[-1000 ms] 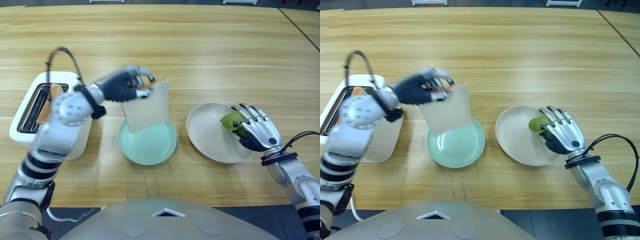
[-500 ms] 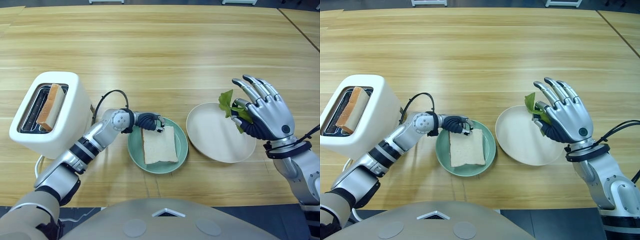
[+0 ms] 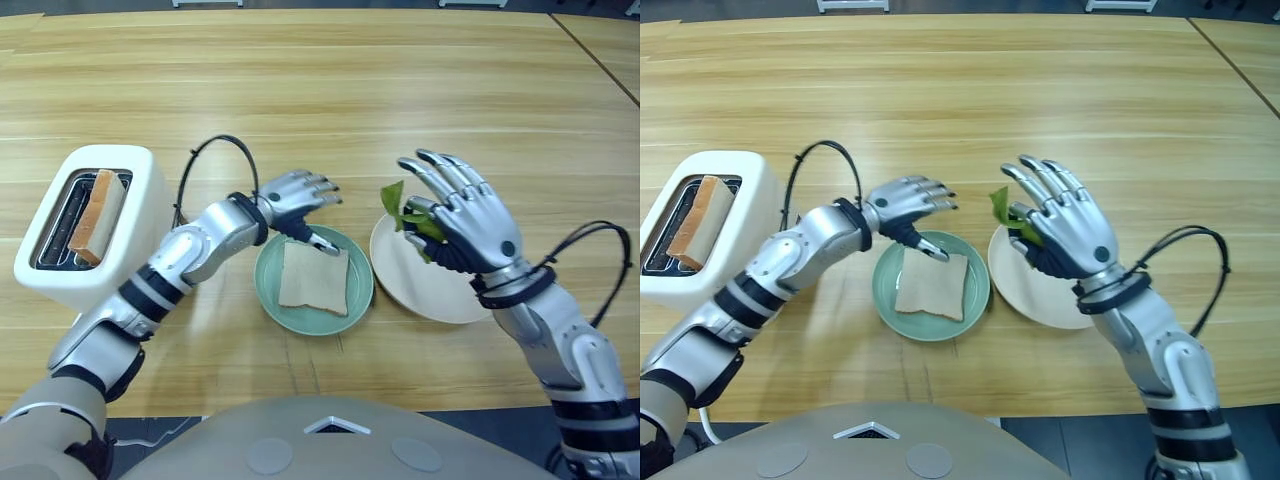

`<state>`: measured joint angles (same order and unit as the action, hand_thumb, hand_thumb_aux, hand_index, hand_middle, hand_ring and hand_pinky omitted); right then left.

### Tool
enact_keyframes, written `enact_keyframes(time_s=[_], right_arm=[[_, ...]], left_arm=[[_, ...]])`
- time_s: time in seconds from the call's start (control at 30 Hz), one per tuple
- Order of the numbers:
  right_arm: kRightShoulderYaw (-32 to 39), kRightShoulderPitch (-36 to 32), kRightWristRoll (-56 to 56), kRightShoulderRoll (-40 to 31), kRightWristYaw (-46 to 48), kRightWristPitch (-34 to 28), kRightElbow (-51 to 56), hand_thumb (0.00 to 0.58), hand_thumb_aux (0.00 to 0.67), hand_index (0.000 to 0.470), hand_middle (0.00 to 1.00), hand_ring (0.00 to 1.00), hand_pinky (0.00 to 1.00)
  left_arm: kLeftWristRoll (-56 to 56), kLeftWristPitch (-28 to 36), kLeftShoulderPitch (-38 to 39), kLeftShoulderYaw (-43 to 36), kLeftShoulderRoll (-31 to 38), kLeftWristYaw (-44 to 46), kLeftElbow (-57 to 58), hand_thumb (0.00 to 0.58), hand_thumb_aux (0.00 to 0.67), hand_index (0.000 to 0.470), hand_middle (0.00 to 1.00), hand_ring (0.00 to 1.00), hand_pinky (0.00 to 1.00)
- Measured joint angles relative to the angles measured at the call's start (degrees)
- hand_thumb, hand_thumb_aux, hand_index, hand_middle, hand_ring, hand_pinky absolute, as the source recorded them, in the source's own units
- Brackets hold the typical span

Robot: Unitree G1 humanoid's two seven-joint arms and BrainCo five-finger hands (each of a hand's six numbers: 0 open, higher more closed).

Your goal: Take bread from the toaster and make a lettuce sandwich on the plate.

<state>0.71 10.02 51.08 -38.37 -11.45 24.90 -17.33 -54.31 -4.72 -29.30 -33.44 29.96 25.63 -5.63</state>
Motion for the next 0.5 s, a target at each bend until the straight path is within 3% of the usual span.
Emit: enact_keyframes(time_s=[0.27, 0.5], right_arm=[[13.5, -8.2, 13.8, 7.0, -0.8, -3.5, 8.5, 0.58, 0.67, 0.47, 0.0, 0.0, 0.0], [24.8, -6.8, 17.8, 10.2, 3.1, -3.5, 10.0, 0.58, 0.67, 0.47, 0.0, 0.0, 0.0]], left_arm=[[1.0, 14.5, 4.1, 27.3, 10.9, 17.4, -30.3, 0.0, 0.0, 0.0, 0.0, 0.0, 0.0], [9.0, 18.2, 4.6, 48.8, 20.4, 24.6, -34.0, 0.0, 0.0, 0.0, 0.0, 0.0, 0.0]])
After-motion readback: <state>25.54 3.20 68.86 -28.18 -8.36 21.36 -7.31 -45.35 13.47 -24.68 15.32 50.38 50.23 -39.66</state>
